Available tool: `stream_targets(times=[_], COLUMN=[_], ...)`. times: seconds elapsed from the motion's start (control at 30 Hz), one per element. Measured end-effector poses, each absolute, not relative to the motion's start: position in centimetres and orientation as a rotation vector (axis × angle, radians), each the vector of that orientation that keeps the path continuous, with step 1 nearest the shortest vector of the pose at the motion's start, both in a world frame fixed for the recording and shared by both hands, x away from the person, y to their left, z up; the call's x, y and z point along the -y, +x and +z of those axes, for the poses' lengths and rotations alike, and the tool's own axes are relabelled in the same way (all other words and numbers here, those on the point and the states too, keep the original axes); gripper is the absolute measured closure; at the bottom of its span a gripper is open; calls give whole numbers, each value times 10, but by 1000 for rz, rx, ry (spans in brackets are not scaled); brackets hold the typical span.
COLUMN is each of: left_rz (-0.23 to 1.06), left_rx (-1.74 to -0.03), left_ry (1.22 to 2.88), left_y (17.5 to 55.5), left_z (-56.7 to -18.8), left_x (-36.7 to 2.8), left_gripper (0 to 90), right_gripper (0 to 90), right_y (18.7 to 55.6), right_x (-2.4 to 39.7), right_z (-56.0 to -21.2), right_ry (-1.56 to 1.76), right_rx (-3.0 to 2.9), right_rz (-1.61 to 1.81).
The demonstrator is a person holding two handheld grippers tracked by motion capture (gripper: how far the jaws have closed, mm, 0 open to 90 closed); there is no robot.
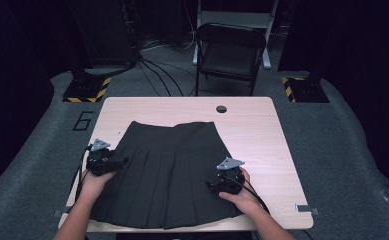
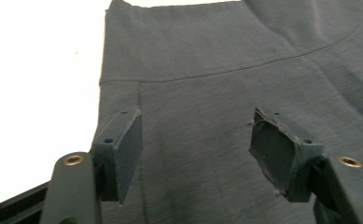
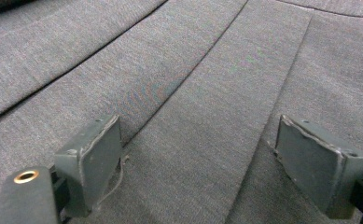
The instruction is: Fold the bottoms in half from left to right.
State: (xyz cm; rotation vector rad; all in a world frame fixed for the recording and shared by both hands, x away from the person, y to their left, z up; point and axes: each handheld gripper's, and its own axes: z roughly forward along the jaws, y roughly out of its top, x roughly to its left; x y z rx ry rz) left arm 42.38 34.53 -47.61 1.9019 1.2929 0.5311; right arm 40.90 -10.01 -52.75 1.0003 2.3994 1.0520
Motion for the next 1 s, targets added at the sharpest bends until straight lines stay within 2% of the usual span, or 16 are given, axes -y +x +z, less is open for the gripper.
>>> stream_targets(times=[0.2,0.3,0.37,0.4,0.43,0.47,0.63,0.67,0.9,1.0], left_rz=[556,566,550,543,543,540,493,471,538,585], left_rx=[-1330,-1365,-1399,-1404,-1404,-1407,-1433,-1446,-1452,-1465], left_ry=[1887,1849,1816,1797,1797,1796,1773,1782,1844,1843], left_y=[423,424,426,426,426,426,432,436,453,459], left_z=[-482,-482,-484,-484,-484,-484,-488,-491,-497,-499], left_x=[-366,-376,-382,-385,-385,-387,-395,-397,-392,-388], left_gripper=[218,223,247,288,368,368,481,492,536,509], right_gripper=[143,143,144,143,144,144,143,143,144,144], right_y=[409,409,409,409,409,409,409,409,409,409], right_x=[100,100,100,100,100,100,100,100,100,100], right_z=[-528,-528,-528,-528,-528,-528,-528,-528,-528,-528], right_ry=[1000,1001,1001,1000,1001,1001,1001,996,999,1000], right_rx=[-2399,-2399,-2399,-2399,-2399,-2399,-2399,-2399,-2399,-2399], right_rz=[1052,1052,1052,1052,1052,1052,1052,1052,1053,1052])
